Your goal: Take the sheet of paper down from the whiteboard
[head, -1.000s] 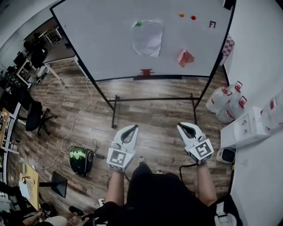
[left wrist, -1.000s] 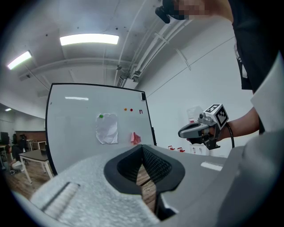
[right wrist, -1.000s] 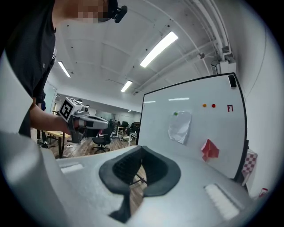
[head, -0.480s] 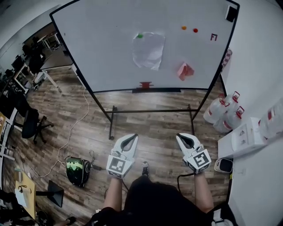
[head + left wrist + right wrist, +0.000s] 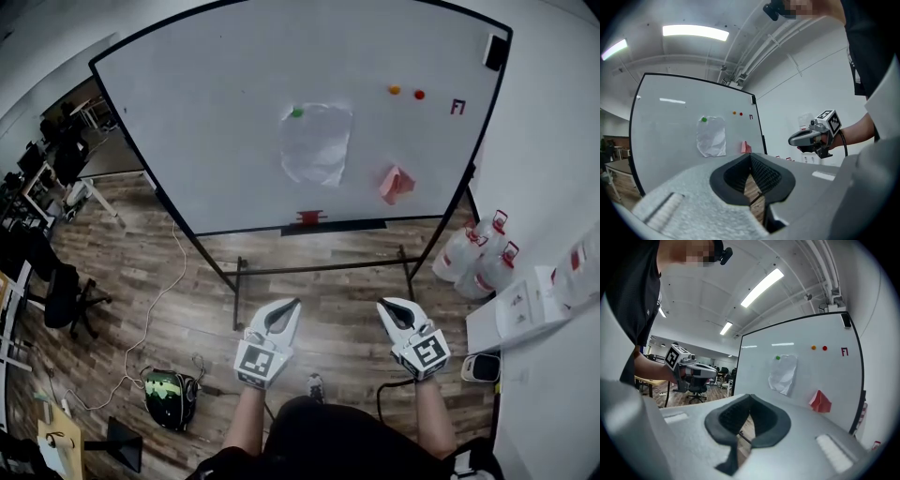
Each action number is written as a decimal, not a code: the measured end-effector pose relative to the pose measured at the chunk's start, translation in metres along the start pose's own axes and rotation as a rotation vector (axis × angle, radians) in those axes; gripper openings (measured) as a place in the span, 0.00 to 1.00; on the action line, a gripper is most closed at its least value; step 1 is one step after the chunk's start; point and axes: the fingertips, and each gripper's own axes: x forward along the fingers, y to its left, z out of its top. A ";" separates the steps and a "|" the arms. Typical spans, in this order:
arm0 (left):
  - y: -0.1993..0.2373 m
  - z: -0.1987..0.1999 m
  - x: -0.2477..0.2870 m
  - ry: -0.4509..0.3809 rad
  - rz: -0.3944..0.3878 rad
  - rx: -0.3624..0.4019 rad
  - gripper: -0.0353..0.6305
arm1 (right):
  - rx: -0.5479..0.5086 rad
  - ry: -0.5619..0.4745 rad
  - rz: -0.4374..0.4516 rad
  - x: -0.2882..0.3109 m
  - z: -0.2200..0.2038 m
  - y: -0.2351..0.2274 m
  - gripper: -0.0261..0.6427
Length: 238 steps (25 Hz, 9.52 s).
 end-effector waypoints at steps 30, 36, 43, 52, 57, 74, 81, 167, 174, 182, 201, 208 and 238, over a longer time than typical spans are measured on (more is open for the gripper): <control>0.119 -0.013 0.112 -0.009 -0.075 0.019 0.07 | 0.000 0.036 -0.067 0.124 -0.021 -0.080 0.04; 0.134 -0.008 0.145 -0.013 -0.011 0.022 0.07 | -0.033 0.022 -0.009 0.155 -0.017 -0.118 0.04; 0.149 0.005 0.197 -0.007 0.091 0.022 0.07 | -0.057 0.004 0.091 0.181 -0.018 -0.169 0.04; 0.158 0.026 0.242 -0.013 0.208 0.028 0.07 | -0.055 -0.035 0.194 0.204 -0.016 -0.217 0.04; 0.168 0.030 0.255 -0.007 0.252 0.046 0.07 | -0.075 -0.054 0.231 0.211 -0.014 -0.227 0.04; 0.241 0.099 0.303 -0.160 0.289 0.048 0.07 | -0.068 -0.027 0.175 0.235 -0.017 -0.250 0.04; 0.273 0.120 0.325 -0.183 0.313 0.131 0.09 | -0.077 -0.015 0.151 0.253 -0.014 -0.251 0.04; 0.321 0.144 0.359 -0.108 0.505 0.386 0.25 | 0.443 -0.202 0.258 0.391 0.057 -0.284 0.11; 0.321 0.146 0.359 -0.113 0.494 0.375 0.25 | 0.467 -0.172 0.211 0.389 0.049 -0.292 0.04; 0.324 0.145 0.354 -0.125 0.485 0.355 0.25 | 0.476 -0.160 0.178 0.392 0.047 -0.300 0.04; 0.323 0.146 0.314 -0.178 0.501 0.386 0.25 | 0.511 -0.140 0.156 0.392 0.034 -0.297 0.04; 0.308 0.143 0.278 -0.191 0.517 0.378 0.25 | 0.514 -0.132 0.152 0.388 0.033 -0.294 0.04; 0.237 0.070 0.211 -0.028 0.557 0.248 0.25 | 0.595 -0.114 0.160 0.298 0.003 -0.272 0.04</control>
